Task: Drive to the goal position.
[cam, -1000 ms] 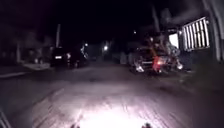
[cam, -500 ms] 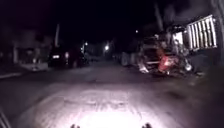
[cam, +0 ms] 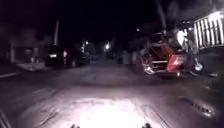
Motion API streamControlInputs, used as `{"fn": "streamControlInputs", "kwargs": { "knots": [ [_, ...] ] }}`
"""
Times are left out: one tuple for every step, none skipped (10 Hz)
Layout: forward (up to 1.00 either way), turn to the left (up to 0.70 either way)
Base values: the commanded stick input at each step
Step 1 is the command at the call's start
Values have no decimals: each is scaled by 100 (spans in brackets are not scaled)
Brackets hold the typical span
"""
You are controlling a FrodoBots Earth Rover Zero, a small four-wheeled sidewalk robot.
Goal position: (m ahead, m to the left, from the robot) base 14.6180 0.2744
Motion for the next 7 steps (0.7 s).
{"fn": "streamControlInputs", "kwargs": {
  "knots": [
    [85,0],
    [85,0],
    [85,0],
    [85,0],
    [85,0],
    [85,0],
    [85,0]
  ]
}}
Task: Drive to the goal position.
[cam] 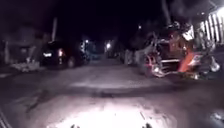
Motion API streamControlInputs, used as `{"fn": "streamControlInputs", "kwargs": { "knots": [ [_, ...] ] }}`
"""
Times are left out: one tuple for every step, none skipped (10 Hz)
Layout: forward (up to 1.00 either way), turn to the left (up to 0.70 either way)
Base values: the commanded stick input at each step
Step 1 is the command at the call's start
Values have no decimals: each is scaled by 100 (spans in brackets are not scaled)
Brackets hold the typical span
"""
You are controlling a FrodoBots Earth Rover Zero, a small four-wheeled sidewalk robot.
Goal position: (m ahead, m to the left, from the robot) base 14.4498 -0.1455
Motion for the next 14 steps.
{"fn": "streamControlInputs", "kwargs": {
  "knots": [
    [85,0],
    [85,0],
    [85,0],
    [85,0],
    [85,0],
    [85,0],
    [85,0],
    [85,0],
    [85,0],
    [85,0],
    [85,0],
    [85,0],
    [85,0],
    [85,0]
  ]
}}
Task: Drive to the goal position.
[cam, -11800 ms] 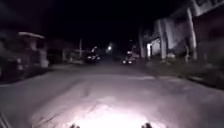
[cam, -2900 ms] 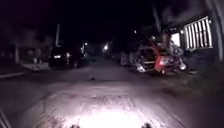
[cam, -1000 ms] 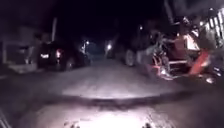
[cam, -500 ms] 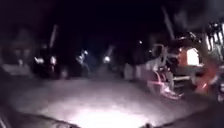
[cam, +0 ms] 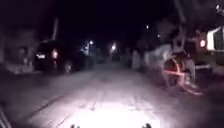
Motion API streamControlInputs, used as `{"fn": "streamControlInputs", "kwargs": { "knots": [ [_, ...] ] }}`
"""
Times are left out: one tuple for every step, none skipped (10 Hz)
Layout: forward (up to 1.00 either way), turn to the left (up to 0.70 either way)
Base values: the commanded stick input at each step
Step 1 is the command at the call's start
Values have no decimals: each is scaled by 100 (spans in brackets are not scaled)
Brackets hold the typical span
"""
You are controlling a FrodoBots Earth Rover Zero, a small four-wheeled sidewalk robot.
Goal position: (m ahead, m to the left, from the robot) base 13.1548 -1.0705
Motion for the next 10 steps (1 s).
{"fn": "streamControlInputs", "kwargs": {
  "knots": [
    [85,0],
    [85,0],
    [85,0],
    [85,0],
    [85,0],
    [85,0],
    [85,0],
    [85,0],
    [85,0],
    [85,-30]
  ]
}}
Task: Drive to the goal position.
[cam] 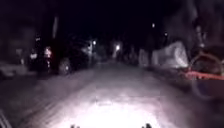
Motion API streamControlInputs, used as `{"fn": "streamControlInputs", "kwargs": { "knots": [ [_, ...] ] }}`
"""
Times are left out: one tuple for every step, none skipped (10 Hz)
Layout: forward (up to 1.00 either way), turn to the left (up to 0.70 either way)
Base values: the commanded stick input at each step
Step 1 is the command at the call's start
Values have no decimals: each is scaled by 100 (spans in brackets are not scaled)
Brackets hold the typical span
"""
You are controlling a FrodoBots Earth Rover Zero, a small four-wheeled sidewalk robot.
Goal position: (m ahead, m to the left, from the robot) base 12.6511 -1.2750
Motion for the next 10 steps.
{"fn": "streamControlInputs", "kwargs": {
  "knots": [
    [85,0],
    [85,0],
    [85,0],
    [85,0],
    [85,0],
    [85,-1],
    [85,-27],
    [85,-34],
    [85,-34],
    [85,-21]
  ]
}}
